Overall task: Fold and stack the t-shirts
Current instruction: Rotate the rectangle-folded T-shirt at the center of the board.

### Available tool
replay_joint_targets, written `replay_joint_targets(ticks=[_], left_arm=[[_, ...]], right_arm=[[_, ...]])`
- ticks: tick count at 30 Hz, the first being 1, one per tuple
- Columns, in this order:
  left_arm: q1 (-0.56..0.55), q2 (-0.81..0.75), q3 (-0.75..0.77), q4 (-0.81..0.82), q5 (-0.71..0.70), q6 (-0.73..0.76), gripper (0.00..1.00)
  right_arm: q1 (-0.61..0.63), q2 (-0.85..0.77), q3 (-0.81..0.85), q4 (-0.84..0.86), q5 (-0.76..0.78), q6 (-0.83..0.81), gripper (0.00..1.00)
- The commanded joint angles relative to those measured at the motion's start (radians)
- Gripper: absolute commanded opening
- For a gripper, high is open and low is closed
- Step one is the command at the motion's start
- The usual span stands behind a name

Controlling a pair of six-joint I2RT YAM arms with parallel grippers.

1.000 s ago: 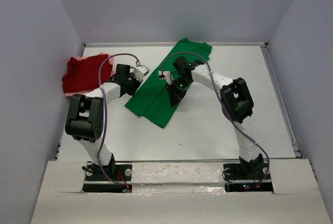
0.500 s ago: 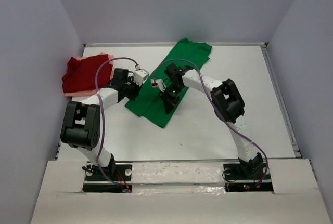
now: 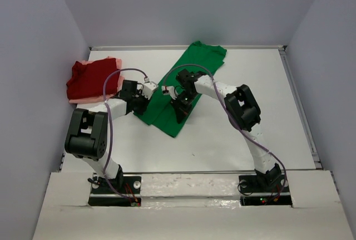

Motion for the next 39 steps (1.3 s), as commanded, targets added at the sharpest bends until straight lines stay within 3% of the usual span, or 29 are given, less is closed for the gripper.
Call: replay_joint_targets(ticks=[1,11,18,24,29,39], left_arm=[[-0.014,0.008,-0.023,0.004,-0.002,0.015,0.00],[-0.178,-0.035,0.004,-0.209,-0.050,0.110,0.00],[-0.296,-0.132,0.050,-0.419,-0.007,0.197,0.00],[-0.334,-0.238,0.125,-0.611,0.081,0.280,0.00],[-0.357,-0.299,0.128,-0.642,0.121,0.297,0.00],[-0.358,-0.420,0.168,-0.515,0.072,0.217,0.00]], right_arm=[[0.018,-0.018,-0.049,-0.002,0.026,-0.010,0.00],[0.018,-0.123,-0.242,0.031,0.089,-0.028,0.00],[0.018,-0.184,-0.331,0.064,0.162,-0.033,0.00],[-0.016,-0.166,-0.327,0.065,0.204,-0.031,0.00],[-0.054,-0.155,-0.315,0.065,0.249,-0.036,0.00],[-0.074,-0.173,-0.408,0.064,0.345,-0.064,0.00]])
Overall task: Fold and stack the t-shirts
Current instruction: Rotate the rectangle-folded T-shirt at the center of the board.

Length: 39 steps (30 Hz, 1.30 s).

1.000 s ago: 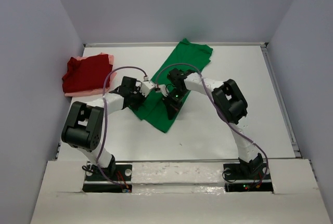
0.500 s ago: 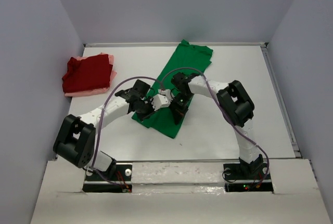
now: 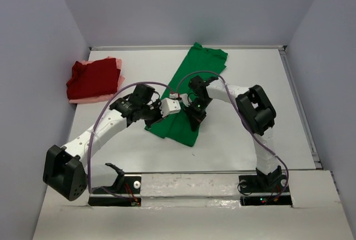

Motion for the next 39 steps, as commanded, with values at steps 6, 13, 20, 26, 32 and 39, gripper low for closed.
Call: replay_joint_targets(ticks=[6,13,20,26,32,39], left_arm=[[0.019,0.007,0.137,0.047,-0.013,-0.028,0.00],[0.026,0.031,0.152,0.064,-0.013,-0.031,0.00],[0.035,0.031,0.133,0.104,-0.023,-0.062,0.00],[0.038,0.040,0.128,0.126,-0.023,-0.077,0.00],[0.039,0.061,0.129,0.147,-0.016,-0.094,0.00],[0.041,0.063,0.129,0.162,-0.031,-0.102,0.00]], right_arm=[[-0.015,-0.046,-0.137,-0.019,0.232,-0.076,0.00],[-0.025,-0.131,-0.258,-0.044,0.258,-0.088,0.00],[-0.025,-0.190,-0.343,-0.058,0.327,-0.102,0.00],[-0.034,-0.243,-0.401,-0.068,0.507,-0.095,0.00],[-0.043,-0.284,-0.441,-0.085,0.574,-0.098,0.00],[-0.043,-0.342,-0.317,-0.205,0.491,-0.111,0.00]])
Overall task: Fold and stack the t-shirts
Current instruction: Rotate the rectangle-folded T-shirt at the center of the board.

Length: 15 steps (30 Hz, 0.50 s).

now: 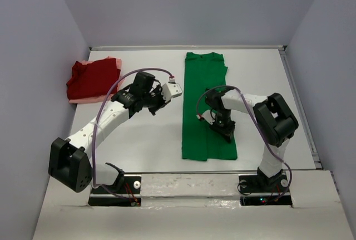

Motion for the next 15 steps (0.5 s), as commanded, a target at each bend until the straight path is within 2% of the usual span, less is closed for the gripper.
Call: replay_joint_targets(ticks=[1,6,9,11,12,14,15], left_arm=[[0.007,-0.012,0.004,0.049,-0.001,-0.023,0.00],[0.020,-0.019,0.023,0.069,0.010,-0.039,0.00],[0.032,-0.023,0.049,0.072,0.012,-0.043,0.00],[0.044,-0.025,0.065,0.083,0.010,-0.040,0.00],[0.049,-0.025,0.072,0.083,0.009,-0.040,0.00],[0.056,-0.006,0.088,0.095,0.010,-0.039,0.04],[0.063,0.006,0.109,0.092,0.018,-0.036,0.05]], right_arm=[[-0.008,-0.071,0.118,-0.065,-0.017,-0.040,0.00],[-0.008,-0.152,0.425,-0.172,-0.148,-0.045,0.00],[-0.020,-0.197,0.481,-0.153,-0.177,-0.039,0.00],[-0.020,-0.240,0.451,-0.096,-0.109,-0.028,0.00],[-0.020,-0.261,0.451,-0.064,-0.073,-0.028,0.06],[-0.054,-0.307,0.382,0.016,-0.012,-0.028,0.26],[-0.072,-0.315,0.347,0.030,0.022,-0.021,0.52]])
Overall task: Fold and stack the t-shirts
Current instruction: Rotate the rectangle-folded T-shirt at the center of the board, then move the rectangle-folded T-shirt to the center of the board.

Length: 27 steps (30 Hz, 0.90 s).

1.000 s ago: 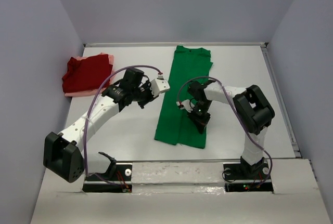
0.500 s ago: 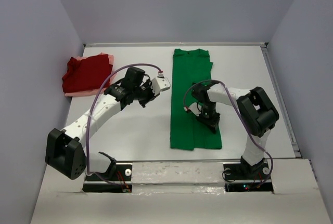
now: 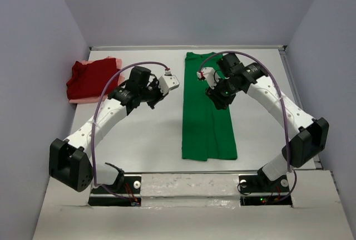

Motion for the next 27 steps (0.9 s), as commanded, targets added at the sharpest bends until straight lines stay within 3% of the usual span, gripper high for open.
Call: replay_joint_targets(ticks=[1,2,3,5,6,9,15,19,27], left_arm=[[0.022,0.033,0.098,0.040,0.039,-0.004,0.06],[0.022,0.050,0.110,0.037,0.050,-0.002,0.08],[0.020,0.071,0.136,0.032,0.065,0.004,0.10],[0.020,0.131,0.167,0.023,0.094,0.013,0.11],[0.020,0.153,0.188,0.032,0.099,0.010,0.12],[0.020,0.240,0.233,0.119,0.095,0.002,0.10],[0.019,0.510,0.473,0.135,0.131,-0.018,0.00],[0.017,0.650,0.569,0.205,0.125,-0.048,0.00],[0.013,0.941,0.861,0.175,0.271,-0.062,0.00]], right_arm=[[-0.071,-0.041,-0.104,0.119,0.121,0.011,0.66],[-0.094,-0.070,-0.136,0.153,0.136,0.017,0.69],[-0.143,-0.086,-0.170,0.185,0.171,0.031,0.66],[-0.194,-0.144,-0.281,0.293,0.225,0.044,0.44],[-0.241,-0.161,-0.314,0.317,0.254,0.051,0.24],[-0.319,-0.239,-0.434,0.379,0.257,0.072,0.00],[-0.390,-0.466,-0.632,0.424,0.215,0.091,0.00],[-0.482,-0.567,-0.678,0.474,0.205,0.074,0.00],[-0.531,-0.517,-0.692,0.488,0.201,0.075,0.00]])
